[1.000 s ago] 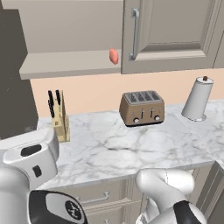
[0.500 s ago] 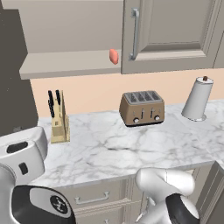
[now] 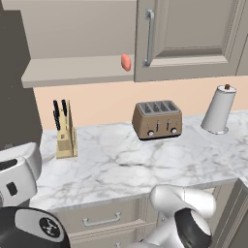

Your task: Pick up the bar soap and dish brush from the sink, and place them back in the cabinet, and close the cabinet doors.

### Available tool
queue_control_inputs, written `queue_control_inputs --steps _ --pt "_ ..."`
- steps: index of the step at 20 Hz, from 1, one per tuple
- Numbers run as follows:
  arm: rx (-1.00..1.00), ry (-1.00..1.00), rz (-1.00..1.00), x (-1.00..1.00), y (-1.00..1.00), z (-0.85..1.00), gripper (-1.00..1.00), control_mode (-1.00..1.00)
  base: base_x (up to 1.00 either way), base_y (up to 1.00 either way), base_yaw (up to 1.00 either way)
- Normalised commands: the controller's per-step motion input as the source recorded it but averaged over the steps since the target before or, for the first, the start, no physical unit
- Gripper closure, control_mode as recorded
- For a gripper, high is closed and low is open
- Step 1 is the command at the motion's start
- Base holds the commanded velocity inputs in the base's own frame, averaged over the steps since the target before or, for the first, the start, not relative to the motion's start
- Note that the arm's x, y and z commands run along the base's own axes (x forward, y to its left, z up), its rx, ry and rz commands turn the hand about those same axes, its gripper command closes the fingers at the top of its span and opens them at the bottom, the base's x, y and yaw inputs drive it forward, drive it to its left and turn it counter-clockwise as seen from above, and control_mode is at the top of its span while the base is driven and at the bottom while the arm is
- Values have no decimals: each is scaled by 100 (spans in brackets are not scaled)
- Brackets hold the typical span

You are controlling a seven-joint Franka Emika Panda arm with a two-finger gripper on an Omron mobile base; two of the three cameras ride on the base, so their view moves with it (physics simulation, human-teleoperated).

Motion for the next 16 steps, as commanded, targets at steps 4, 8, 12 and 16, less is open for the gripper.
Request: queue_control_inputs --steps 4,8,12,16 --pt "0 0 0 9 7 -15 -100 -100 0 0 0" --pt "0 0 0 22 3 -13 -100 -100 0 0 0" --pt "0 0 0 26 0 -8 -100 -100 0 0 0" --pt "0 0 0 22 0 -4 -100 -100 0 0 0"
